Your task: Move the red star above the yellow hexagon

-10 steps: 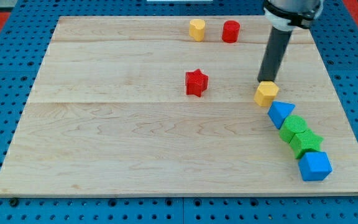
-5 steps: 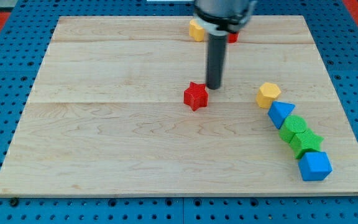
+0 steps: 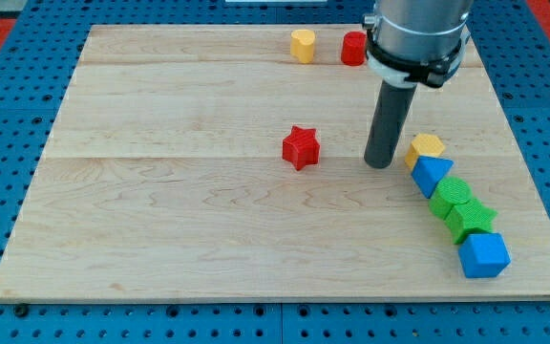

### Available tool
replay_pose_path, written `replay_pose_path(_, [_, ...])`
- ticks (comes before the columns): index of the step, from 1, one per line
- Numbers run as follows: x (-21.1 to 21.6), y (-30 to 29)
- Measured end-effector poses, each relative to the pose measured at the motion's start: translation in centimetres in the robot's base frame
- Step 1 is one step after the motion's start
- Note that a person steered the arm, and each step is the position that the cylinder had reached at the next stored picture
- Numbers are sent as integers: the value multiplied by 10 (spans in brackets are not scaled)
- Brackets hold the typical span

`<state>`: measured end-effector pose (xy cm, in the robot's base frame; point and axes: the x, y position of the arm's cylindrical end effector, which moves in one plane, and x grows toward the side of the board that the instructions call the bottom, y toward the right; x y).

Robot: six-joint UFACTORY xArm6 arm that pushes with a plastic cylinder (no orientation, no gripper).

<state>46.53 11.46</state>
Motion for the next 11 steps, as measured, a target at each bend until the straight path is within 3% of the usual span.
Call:
replay_pose_path(1, [33,-76])
replay_pose_path(2, [-31,-157])
replay_pose_path(3, [-80,-71])
replay_pose_path(4, [-97,-125])
replay_pose_path(5, [-57,-147])
replay_pose_path(6, [34,-126])
replay_pose_path(7, [-20,-90])
replay_pose_path(8, [-42,-96])
replay_pose_path(9, [-46,-113])
replay_pose_path(10, [-57,-70])
replay_pose_path(11, [-60,-108])
